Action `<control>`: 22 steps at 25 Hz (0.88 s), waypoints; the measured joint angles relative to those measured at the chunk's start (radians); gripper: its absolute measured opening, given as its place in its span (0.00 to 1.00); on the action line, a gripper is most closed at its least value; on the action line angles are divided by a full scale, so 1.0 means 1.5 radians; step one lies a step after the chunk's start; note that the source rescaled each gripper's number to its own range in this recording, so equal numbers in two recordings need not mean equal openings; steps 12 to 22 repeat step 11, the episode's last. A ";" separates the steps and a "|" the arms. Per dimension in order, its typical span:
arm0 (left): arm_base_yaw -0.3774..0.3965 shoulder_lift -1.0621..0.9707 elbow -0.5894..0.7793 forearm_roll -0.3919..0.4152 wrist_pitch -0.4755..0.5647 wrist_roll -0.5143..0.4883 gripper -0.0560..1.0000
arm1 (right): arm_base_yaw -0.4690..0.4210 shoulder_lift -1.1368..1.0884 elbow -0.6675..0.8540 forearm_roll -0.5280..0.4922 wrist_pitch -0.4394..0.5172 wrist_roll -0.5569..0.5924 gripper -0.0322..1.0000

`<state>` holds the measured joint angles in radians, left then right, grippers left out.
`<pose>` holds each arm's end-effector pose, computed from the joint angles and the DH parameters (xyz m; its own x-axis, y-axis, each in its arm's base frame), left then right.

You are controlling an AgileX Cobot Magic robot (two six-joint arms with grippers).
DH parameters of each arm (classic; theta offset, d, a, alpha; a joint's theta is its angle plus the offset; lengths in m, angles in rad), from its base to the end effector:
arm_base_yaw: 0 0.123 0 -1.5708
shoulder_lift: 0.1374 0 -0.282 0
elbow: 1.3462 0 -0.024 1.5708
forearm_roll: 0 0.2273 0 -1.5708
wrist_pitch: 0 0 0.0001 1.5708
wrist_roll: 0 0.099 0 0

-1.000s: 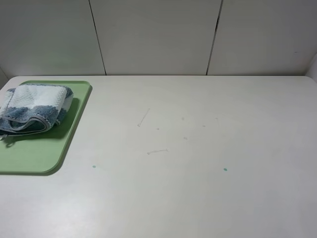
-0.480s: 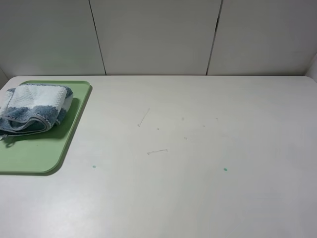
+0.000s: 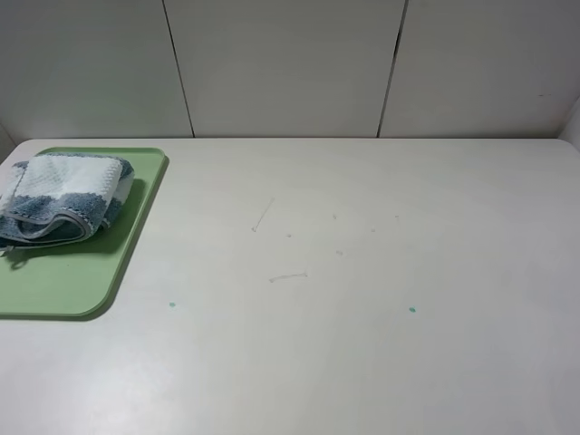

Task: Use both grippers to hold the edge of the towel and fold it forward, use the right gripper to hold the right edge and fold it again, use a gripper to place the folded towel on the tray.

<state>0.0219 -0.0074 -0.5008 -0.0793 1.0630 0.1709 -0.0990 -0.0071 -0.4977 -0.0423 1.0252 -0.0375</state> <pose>-0.0166 -0.0072 0.2624 -0.4402 0.1220 -0.8896 0.0989 0.9913 0.0870 -0.0149 -0.0021 0.2648 -0.4244 -0.0175 -0.9053 0.1064 0.9919 -0.0691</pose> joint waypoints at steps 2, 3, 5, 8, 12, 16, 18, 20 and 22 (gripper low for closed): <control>0.000 0.000 0.000 0.000 0.000 0.000 1.00 | 0.000 0.000 0.000 0.000 0.000 0.000 1.00; 0.000 0.000 0.000 0.000 0.000 0.000 1.00 | 0.000 0.000 0.000 0.000 0.000 0.000 1.00; 0.000 0.000 0.000 0.000 0.000 0.000 1.00 | 0.000 0.000 0.000 0.000 0.000 0.000 1.00; 0.000 0.000 0.000 0.000 0.000 0.000 1.00 | 0.000 0.000 0.000 0.000 0.000 0.000 1.00; 0.000 0.000 0.000 0.000 0.000 0.000 1.00 | 0.000 0.000 0.000 0.000 0.000 0.000 1.00; 0.000 0.000 0.000 0.000 0.000 0.000 1.00 | 0.000 0.000 0.000 0.000 0.000 0.000 1.00; 0.000 0.000 0.000 0.000 0.000 0.000 1.00 | 0.000 0.000 0.000 0.000 0.000 0.000 1.00; 0.000 0.000 0.000 0.000 0.000 0.000 1.00 | 0.000 0.000 0.000 0.000 0.000 0.000 1.00; 0.000 0.000 0.000 0.000 0.000 0.000 1.00 | 0.000 0.000 0.000 0.000 0.000 0.000 1.00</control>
